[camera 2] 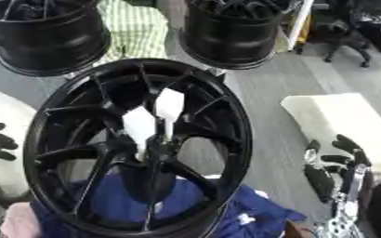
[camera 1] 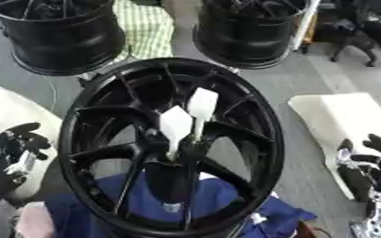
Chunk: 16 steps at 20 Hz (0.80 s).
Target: Pull the pin out of the wheel hub.
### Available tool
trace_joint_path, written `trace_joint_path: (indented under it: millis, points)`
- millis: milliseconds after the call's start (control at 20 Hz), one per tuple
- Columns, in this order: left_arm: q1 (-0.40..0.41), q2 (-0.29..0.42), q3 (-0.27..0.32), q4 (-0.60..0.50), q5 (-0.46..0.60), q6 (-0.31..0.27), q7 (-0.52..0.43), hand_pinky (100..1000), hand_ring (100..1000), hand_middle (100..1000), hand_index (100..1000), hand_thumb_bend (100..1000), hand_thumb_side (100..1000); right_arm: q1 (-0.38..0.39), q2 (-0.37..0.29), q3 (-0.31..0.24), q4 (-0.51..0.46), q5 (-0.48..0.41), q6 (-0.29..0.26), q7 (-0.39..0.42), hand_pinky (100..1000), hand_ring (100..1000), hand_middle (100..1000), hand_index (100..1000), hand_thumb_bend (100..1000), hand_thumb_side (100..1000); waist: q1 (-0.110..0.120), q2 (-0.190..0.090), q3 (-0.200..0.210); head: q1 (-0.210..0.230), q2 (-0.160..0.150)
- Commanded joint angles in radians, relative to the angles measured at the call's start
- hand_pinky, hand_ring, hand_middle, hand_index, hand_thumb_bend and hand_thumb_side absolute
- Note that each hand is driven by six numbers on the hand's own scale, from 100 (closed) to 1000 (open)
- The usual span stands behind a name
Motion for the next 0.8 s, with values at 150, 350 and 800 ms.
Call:
trace_joint_path:
  millis: [150, 350, 800]
  points:
    - [-0.083, 0.123, -0.012, -0.006, 0.058, -0.062, 0.004, 614, 673, 606, 844, 100, 436, 0.000, -0.014, -0.005, -0.011, 0.010, -0.002, -0.003, 394, 529, 659, 764, 272, 199, 0.009, -0.020, 0.000, -0.010, -0.003]
    - [-0.190, 0.258, -0.064, 0.038, 0.136, -0.155, -0.002, 625, 672, 613, 853, 100, 368, 0.003, -0.020, -0.005, -0.009, 0.012, -0.002, -0.003, 394, 529, 659, 765, 272, 199, 0.017, -0.026, -0.003, -0.017, -0.001]
    - [-0.527, 0.554, -0.348, 0.201, 0.307, -0.474, -0.183, 678, 675, 642, 885, 100, 167, 0.010, -0.035, -0.001, -0.005, 0.017, -0.003, 0.000, 395, 529, 659, 765, 272, 199, 0.038, -0.041, -0.019, -0.019, 0.000]
